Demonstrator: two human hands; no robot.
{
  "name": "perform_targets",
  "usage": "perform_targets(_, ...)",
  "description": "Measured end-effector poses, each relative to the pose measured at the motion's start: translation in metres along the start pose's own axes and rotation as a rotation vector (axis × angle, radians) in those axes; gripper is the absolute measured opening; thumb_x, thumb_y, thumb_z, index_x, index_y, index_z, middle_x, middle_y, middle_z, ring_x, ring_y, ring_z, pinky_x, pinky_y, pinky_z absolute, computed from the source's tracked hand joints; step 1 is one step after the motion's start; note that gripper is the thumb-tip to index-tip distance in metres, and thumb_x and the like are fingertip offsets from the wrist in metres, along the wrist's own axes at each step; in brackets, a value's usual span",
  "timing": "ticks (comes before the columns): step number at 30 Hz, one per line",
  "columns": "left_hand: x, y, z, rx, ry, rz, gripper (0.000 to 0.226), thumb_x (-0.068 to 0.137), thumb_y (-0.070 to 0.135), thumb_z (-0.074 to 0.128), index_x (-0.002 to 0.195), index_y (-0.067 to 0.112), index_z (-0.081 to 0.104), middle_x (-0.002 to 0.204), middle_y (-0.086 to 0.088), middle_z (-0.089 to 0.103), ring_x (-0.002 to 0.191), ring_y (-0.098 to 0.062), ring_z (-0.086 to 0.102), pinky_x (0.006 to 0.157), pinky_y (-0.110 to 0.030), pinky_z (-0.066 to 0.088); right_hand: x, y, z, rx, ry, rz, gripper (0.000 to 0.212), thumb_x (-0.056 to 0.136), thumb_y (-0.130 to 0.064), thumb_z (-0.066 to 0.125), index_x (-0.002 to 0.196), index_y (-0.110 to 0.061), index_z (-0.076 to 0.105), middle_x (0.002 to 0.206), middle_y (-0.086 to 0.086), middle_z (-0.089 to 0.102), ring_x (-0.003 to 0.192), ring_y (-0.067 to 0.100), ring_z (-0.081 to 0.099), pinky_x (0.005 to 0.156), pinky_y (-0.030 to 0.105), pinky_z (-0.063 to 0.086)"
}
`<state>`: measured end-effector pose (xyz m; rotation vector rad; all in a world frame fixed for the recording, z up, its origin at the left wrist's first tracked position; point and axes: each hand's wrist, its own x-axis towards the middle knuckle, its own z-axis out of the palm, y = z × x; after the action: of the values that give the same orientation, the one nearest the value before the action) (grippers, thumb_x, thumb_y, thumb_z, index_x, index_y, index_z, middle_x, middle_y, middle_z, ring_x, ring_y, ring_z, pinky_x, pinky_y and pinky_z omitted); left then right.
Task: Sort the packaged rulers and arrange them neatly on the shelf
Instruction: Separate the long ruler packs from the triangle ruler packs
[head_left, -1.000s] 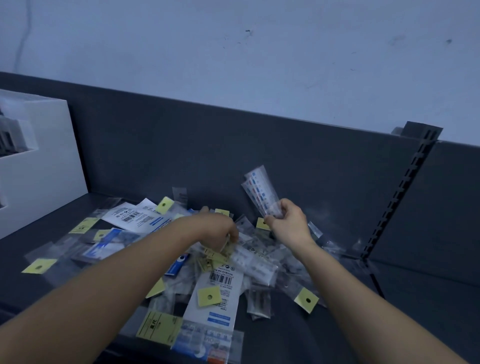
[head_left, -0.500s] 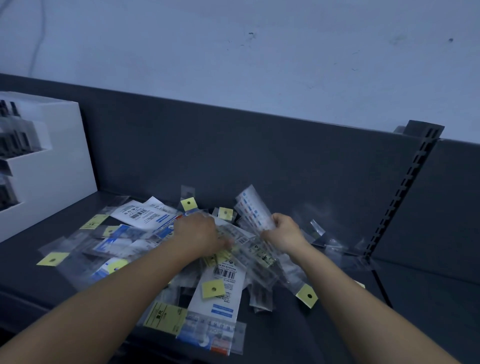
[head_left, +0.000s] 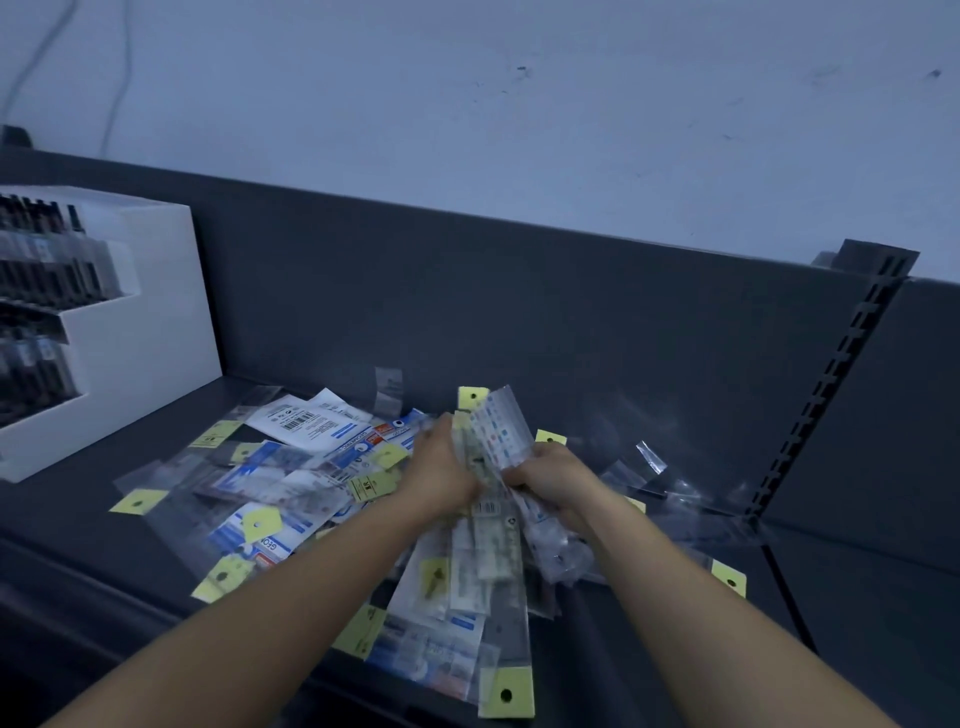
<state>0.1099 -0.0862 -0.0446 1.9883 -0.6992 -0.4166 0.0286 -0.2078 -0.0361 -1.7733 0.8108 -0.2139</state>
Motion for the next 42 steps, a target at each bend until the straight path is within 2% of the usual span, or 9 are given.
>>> perform_targets(4, 0.007, 0.002, 0.0, -0.214, 0.013, -0.176, 0.067, 0.071, -0.001, 0.077, 0.121, 0.016, 0.036, 0.109, -0.009, 0.063, 0.098, -0.028, 0.064, 0.081, -0.044, 0.056, 0.002, -0.002, 0.0, 0.129, 0.033, -0.012, 0.02, 0.086, 0.005, 0.058, 0.105, -0.001, 0.059, 0.101, 0.021, 0.067, 0.082, 0.031, 0.065, 0.07, 0.036, 0.056)
perform_targets(9, 0.012, 0.007, 0.0, -0.371, -0.036, -0.18, 0.043, 0.078, -0.004, 0.072, 0.111, 0.013, 0.05, 0.106, -0.014, 0.067, 0.095, -0.031, 0.067, 0.077, -0.044, 0.058, 0.005, -0.004, 0.0, 0.313, 0.068, -0.027, 0.012, 0.088, 0.002, 0.059, 0.097, -0.005, 0.061, 0.098, 0.019, 0.07, 0.088, 0.034, 0.069, 0.08, 0.048, 0.058)
perform_targets(13, 0.012, 0.014, -0.008, -0.443, -0.125, -0.185, 0.06, 0.08, -0.01, 0.068, 0.126, 0.019, 0.042, 0.109, -0.015, 0.064, 0.088, -0.03, 0.065, 0.064, -0.039, 0.056, 0.007, -0.01, 0.0, 0.384, 0.091, -0.081, 0.011, 0.089, 0.0, 0.06, 0.099, -0.005, 0.061, 0.094, 0.016, 0.071, 0.082, 0.03, 0.069, 0.074, 0.043, 0.059)
perform_targets(18, 0.022, 0.023, -0.057, -0.221, -0.026, -0.138, 0.035, 0.081, -0.011, 0.06, 0.11, 0.008, 0.051, 0.09, -0.011, 0.064, 0.074, -0.022, 0.064, 0.058, -0.03, 0.053, 0.007, -0.014, -0.007, 0.32, 0.081, -0.068, 0.009, 0.089, -0.005, 0.063, 0.097, -0.006, 0.058, 0.097, 0.023, 0.068, 0.082, 0.032, 0.065, 0.079, 0.054, 0.055)
perform_targets(23, 0.026, 0.01, -0.101, 0.186, -0.082, -0.195, 0.016, 0.08, -0.004, 0.06, 0.089, 0.008, 0.056, 0.061, -0.008, 0.05, 0.044, -0.017, 0.038, 0.044, -0.021, 0.027, 0.004, -0.011, -0.007, 0.231, 0.015, -0.048, 0.009, 0.089, -0.001, 0.061, 0.095, -0.008, 0.058, 0.092, 0.019, 0.07, 0.074, 0.026, 0.064, 0.081, 0.05, 0.055)
perform_targets(28, 0.017, -0.011, -0.083, 0.403, -0.194, -0.173, 0.029, 0.075, 0.006, 0.068, 0.102, 0.008, 0.057, 0.089, -0.011, 0.062, 0.077, -0.026, 0.061, 0.066, -0.032, 0.047, 0.004, -0.006, 0.001, 0.104, -0.031, -0.029, 0.012, 0.087, 0.001, 0.061, 0.087, -0.01, 0.058, 0.1, 0.021, 0.067, 0.092, 0.036, 0.066, 0.091, 0.055, 0.052)
perform_targets(32, 0.013, -0.005, -0.071, 0.566, -0.192, -0.133, 0.053, 0.084, 0.016, 0.069, 0.131, 0.012, 0.046, 0.119, -0.009, 0.059, 0.102, -0.024, 0.059, 0.086, -0.035, 0.051, 0.004, -0.007, 0.007, -0.061, -0.067, -0.02, 0.016, 0.084, -0.004, 0.066, 0.099, -0.004, 0.06, 0.104, 0.019, 0.068, 0.099, 0.035, 0.066, 0.091, 0.048, 0.054)
perform_targets(40, 0.012, 0.001, -0.056, 0.612, -0.183, -0.12, 0.046, 0.09, 0.015, 0.059, 0.132, 0.009, 0.041, 0.123, -0.009, 0.054, 0.101, -0.023, 0.056, 0.077, -0.032, 0.046, -0.012, -0.021, 0.011, -0.228, -0.139, -0.011, 0.018, 0.085, -0.007, 0.068, 0.099, -0.009, 0.058, 0.082, 0.001, 0.062, 0.064, 0.009, 0.058, 0.043, 0.013, 0.041)
perform_targets(42, 0.012, 0.002, -0.052, 0.5, -0.146, -0.1, 0.039, 0.091, 0.012, 0.056, 0.128, 0.011, 0.044, 0.113, -0.007, 0.054, 0.097, -0.023, 0.055, 0.072, -0.03, 0.045, -0.017, -0.024, 0.012, -0.216, -0.178, 0.006, 0.025, 0.082, -0.005, 0.071, 0.105, -0.009, 0.061, 0.085, 0.002, 0.066, 0.061, 0.007, 0.059, 0.04, 0.012, 0.042)
